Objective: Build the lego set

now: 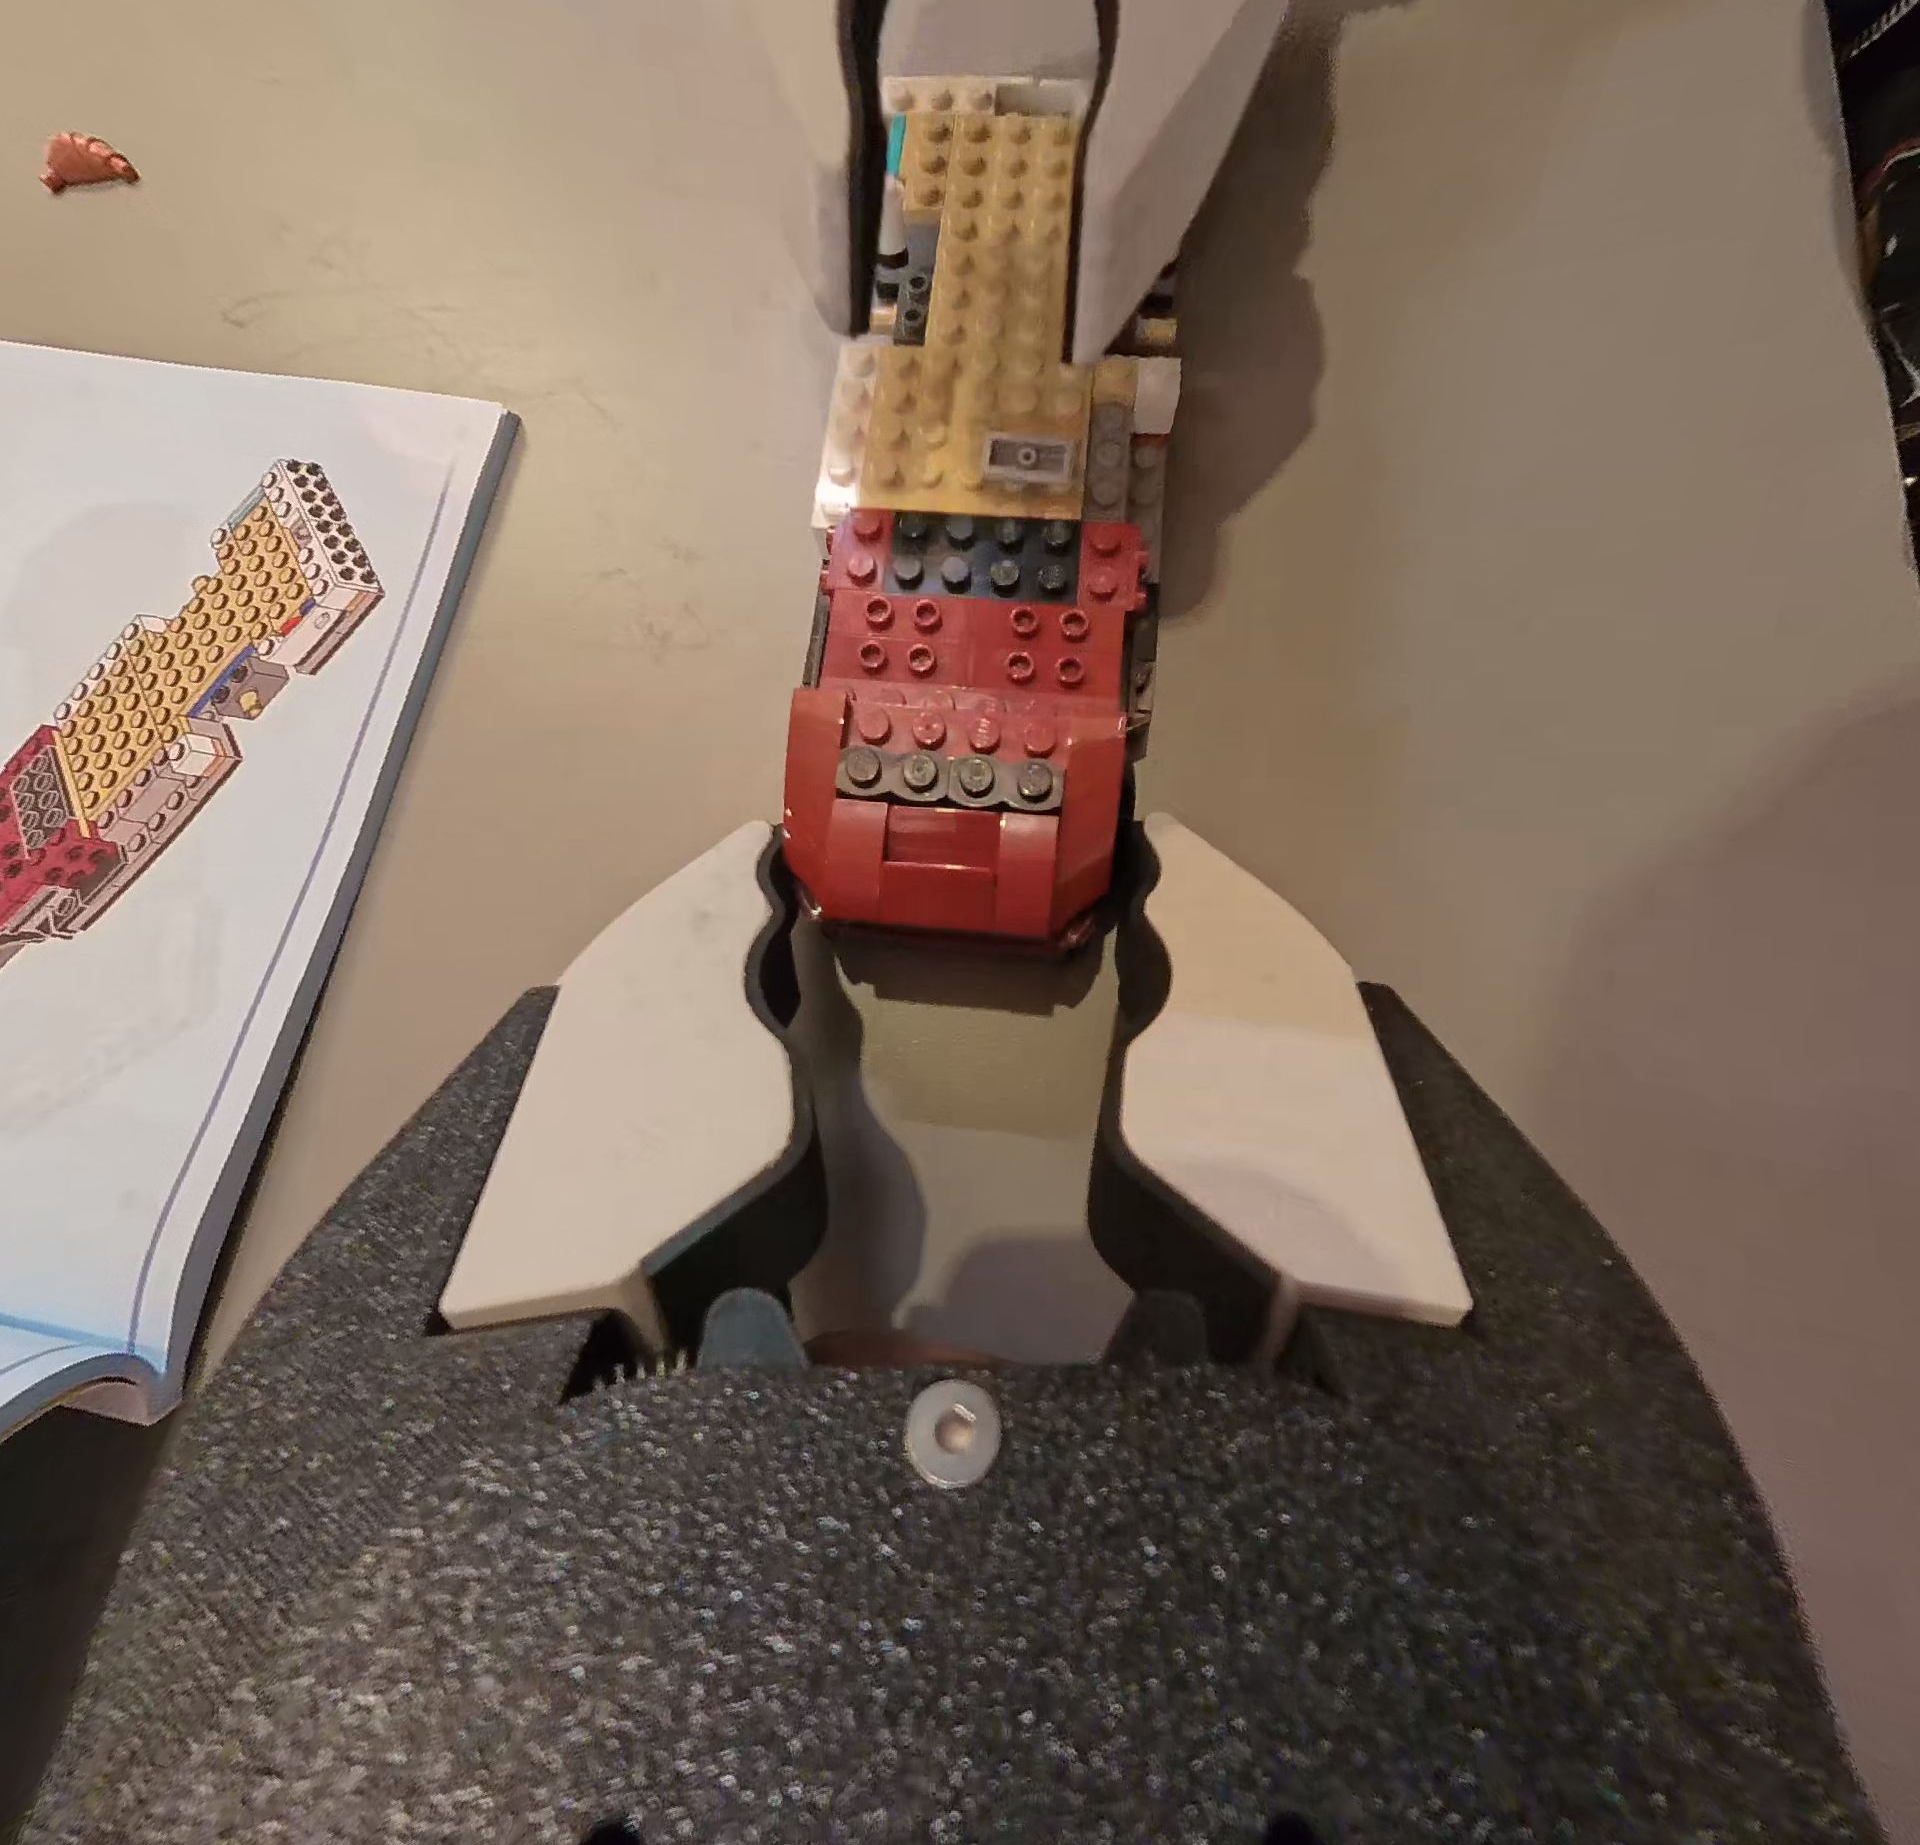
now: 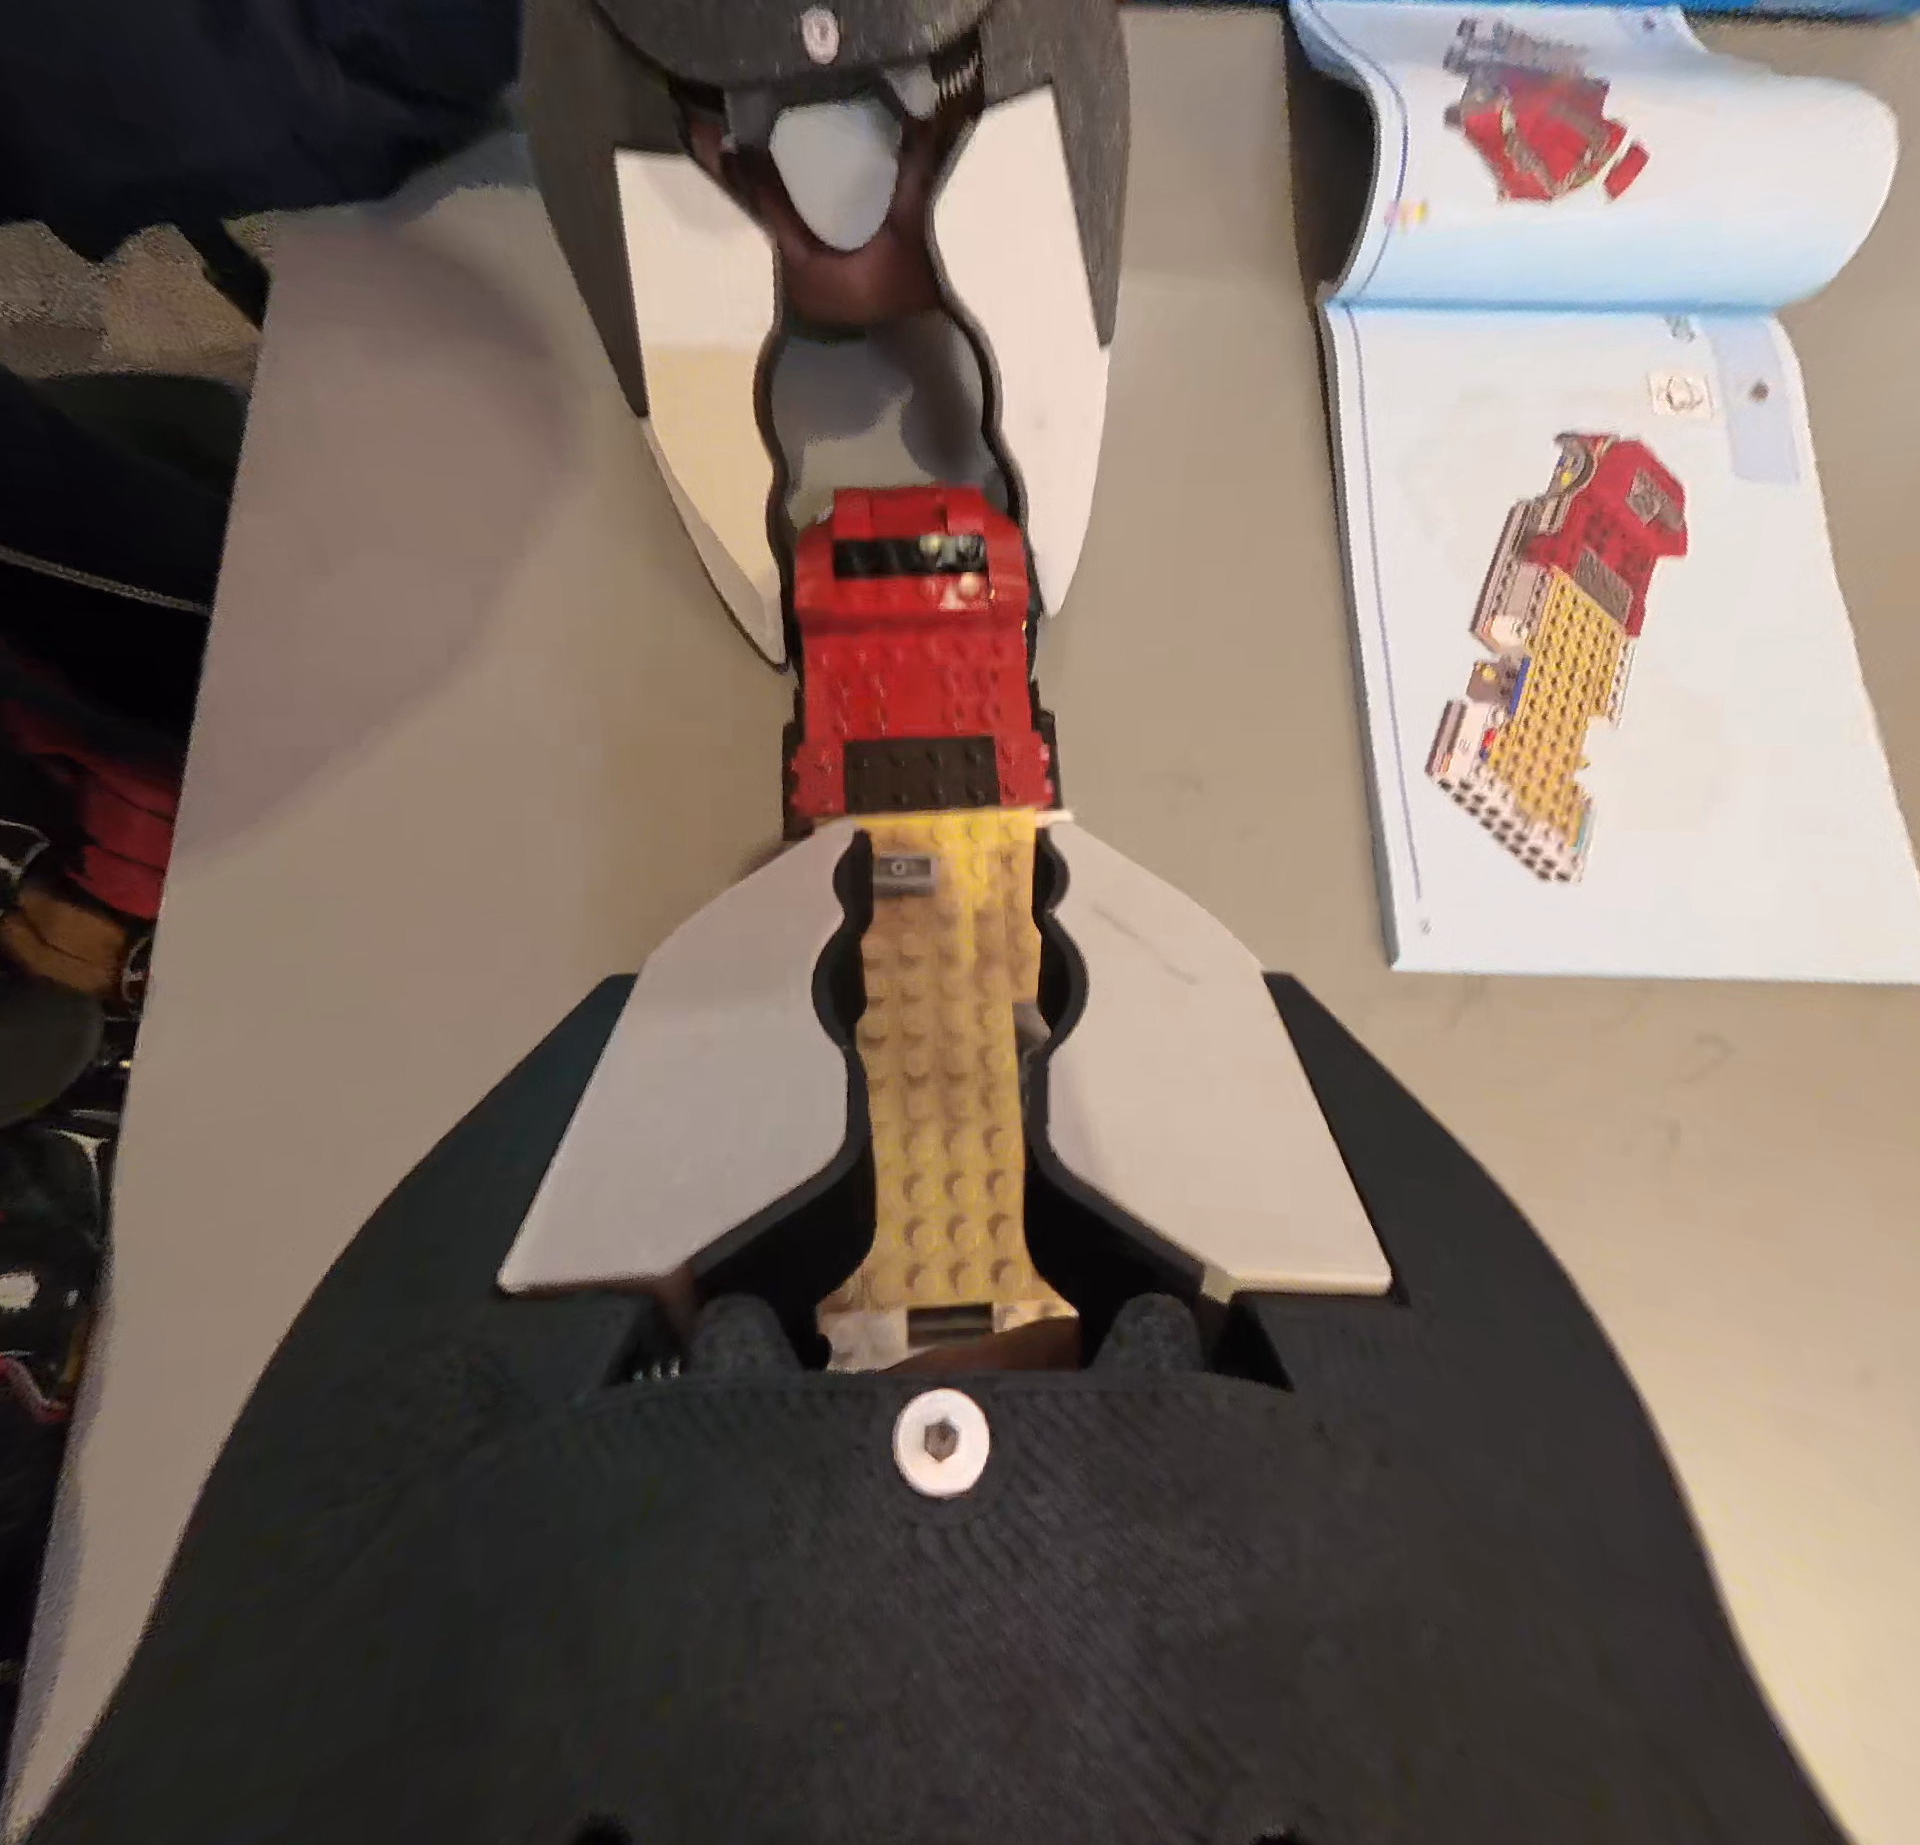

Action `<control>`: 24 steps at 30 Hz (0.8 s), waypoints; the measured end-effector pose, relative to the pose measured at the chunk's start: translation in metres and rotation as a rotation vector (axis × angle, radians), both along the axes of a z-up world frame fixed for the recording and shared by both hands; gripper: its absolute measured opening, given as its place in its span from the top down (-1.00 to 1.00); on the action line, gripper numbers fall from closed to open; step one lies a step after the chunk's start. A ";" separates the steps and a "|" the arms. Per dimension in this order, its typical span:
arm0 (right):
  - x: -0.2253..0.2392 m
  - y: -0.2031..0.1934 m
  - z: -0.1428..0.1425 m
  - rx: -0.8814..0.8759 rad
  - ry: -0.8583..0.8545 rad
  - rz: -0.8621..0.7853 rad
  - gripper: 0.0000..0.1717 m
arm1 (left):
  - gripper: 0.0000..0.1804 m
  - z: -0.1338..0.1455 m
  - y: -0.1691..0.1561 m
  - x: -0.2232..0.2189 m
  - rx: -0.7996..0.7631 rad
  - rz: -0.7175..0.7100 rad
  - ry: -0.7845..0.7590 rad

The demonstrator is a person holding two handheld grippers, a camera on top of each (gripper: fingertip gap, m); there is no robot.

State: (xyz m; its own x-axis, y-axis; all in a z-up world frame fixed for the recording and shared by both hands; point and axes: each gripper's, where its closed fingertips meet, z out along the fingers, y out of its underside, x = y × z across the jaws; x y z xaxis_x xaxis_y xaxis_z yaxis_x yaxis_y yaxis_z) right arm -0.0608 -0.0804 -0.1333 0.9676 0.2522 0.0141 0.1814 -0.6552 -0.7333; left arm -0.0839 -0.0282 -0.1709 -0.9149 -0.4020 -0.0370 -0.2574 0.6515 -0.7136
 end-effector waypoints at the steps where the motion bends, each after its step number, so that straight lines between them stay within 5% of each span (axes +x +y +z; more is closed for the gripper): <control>1: -0.001 -0.002 -0.004 -0.013 -0.008 0.002 0.64 | 0.33 0.000 0.000 0.000 -0.002 0.001 0.001; 11: -0.009 0.020 -0.025 -0.141 -0.089 0.120 0.16 | 0.33 0.000 -0.001 0.001 0.002 0.025 -0.008; 24: -0.011 0.026 -0.032 -0.193 -0.038 0.151 0.29 | 0.32 0.002 0.001 0.001 -0.012 0.084 -0.005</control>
State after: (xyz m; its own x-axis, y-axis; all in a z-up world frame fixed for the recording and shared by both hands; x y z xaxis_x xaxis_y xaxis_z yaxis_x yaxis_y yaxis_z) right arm -0.0719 -0.0539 -0.1654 0.9183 0.3957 -0.0128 0.3131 -0.7456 -0.5882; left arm -0.0827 -0.0271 -0.1693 -0.8776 -0.4780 -0.0367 -0.3070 0.6191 -0.7228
